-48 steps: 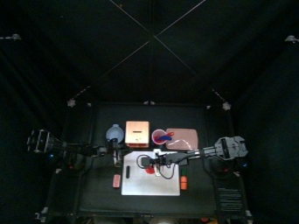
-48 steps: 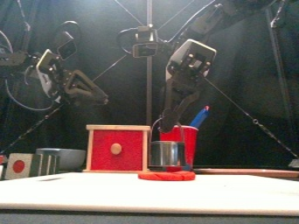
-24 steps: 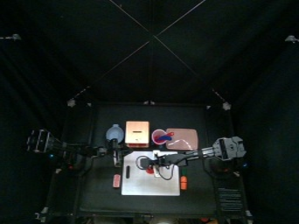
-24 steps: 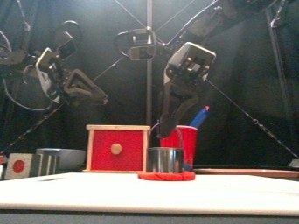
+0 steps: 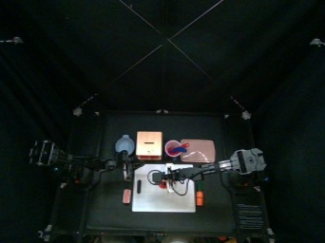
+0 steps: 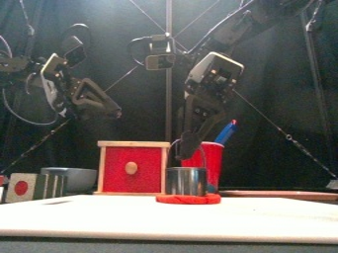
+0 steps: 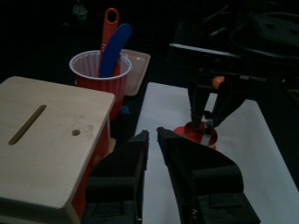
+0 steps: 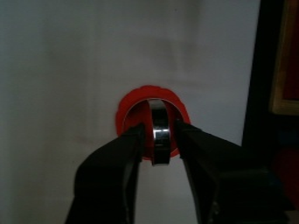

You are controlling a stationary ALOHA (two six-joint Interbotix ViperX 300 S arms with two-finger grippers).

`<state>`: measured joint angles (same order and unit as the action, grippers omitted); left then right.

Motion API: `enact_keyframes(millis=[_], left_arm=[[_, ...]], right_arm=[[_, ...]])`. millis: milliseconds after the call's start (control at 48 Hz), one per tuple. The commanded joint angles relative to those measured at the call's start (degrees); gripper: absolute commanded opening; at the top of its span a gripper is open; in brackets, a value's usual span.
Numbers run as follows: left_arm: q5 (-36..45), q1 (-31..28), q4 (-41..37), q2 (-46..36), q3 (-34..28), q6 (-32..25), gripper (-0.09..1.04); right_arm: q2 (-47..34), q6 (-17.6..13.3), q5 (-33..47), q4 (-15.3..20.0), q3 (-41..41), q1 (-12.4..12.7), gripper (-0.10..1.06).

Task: Get the cutter from the drawer then cut the dough then place the extra dough in the bowl
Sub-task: Cut the dough

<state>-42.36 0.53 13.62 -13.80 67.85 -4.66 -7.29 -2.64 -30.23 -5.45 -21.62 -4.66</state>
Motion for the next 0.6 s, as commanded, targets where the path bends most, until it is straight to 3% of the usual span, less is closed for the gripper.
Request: enact_keyframes(millis=[21,208,417,542,604], left_arm=[[-2.81,1.67,1.67,2.11,-2.29,-0.88,0.62],[-7.38,6.77,6.06,8.7,-5.8,-1.41,0.65],[-13.01,12.48,7.21,16.61,-10.99,-4.39,0.77],[-14.94,14.85,8.0,21.45,-14.77,-6.77,0.87],[-15.03,15.29,9.23,23.91,-16.52,-7.38,0.89]], right_arm=[[5.36,-0.09,2.99,0.44,-1.14,-0.09,0.84],[10.72,0.18,13.62,-0.62,-7.73,-0.53,0.84],[17.14,1.23,44.03,-3.6,-24.87,0.62,0.84],[17.14,0.53,63.28,-6.24,-33.57,2.64,0.84],[16.0,0.44,68.99,-6.86,-35.86,3.16,0.84]])
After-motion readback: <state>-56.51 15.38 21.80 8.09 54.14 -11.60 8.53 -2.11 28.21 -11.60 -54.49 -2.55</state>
